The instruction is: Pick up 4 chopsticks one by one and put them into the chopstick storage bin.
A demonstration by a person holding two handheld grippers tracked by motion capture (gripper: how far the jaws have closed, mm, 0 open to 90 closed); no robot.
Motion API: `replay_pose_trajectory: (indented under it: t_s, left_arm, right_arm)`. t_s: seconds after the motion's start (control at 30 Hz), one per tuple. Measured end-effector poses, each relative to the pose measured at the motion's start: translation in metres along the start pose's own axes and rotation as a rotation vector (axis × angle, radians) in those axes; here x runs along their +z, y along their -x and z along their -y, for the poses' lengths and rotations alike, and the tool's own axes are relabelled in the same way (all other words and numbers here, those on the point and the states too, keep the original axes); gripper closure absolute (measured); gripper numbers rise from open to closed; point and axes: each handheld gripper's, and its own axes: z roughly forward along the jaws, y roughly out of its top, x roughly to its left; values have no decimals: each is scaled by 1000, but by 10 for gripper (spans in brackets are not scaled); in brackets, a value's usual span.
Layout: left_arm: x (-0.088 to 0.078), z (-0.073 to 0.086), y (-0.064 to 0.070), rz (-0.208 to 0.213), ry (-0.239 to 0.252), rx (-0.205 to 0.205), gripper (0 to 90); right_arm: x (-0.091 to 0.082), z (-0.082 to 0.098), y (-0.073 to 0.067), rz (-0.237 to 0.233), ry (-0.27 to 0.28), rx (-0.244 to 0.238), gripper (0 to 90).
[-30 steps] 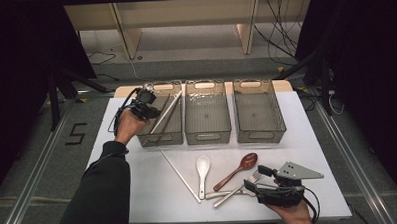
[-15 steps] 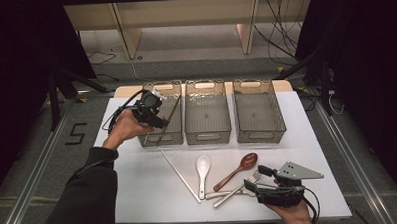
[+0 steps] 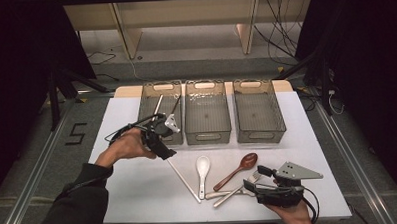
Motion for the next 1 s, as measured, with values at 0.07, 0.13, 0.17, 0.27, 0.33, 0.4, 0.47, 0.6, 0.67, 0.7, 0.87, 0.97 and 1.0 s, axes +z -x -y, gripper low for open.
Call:
replay_pose_trajectory:
  t_s: [0.07, 0.13, 0.17, 0.27, 0.33, 0.4, 0.47, 0.6, 0.67, 0.7, 0.87, 0.97, 1.0]
  left_arm:
    - [5, 0, 6, 17, -20, 31, 236]
    - [10, 0, 11, 30, -37, 57, 221]
    - [12, 1, 13, 37, -36, 61, 213]
    - [19, 2, 18, 57, -55, 87, 204]
    - [23, 2, 21, 70, -68, 108, 200]
    - [27, 2, 24, 75, -79, 128, 200]
    - [31, 2, 26, 80, -101, 150, 204]
    - [39, 2, 31, 101, -128, 199, 224]
    - [42, 3, 34, 108, -141, 220, 237]
    - [44, 3, 34, 112, -147, 233, 245]
    - [52, 1, 39, 127, -167, 278, 280]
    - [55, 0, 41, 135, -176, 303, 311]
    - [56, 0, 42, 138, -181, 314, 323]
  right_arm:
    - [0, 0, 0, 1, 1, 2, 282]
    - [0, 0, 0, 1, 0, 3, 282]
    - [0, 0, 0, 1, 0, 3, 282]
    - [0, 0, 0, 1, 1, 3, 282]
    - [0, 0, 0, 1, 0, 3, 282]
    - [0, 0, 0, 0, 0, 3, 282]
    - [0, 0, 0, 0, 1, 3, 282]
    - [0, 0, 0, -1, 0, 3, 282]
    - [0, 0, 0, -1, -1, 4, 282]
    - [0, 0, 0, -1, 0, 4, 282]
    - [0, 0, 0, -1, -1, 3, 282]
    - [0, 0, 1, -1, -1, 3, 282]
    - [0, 0, 1, -1, 0, 3, 282]
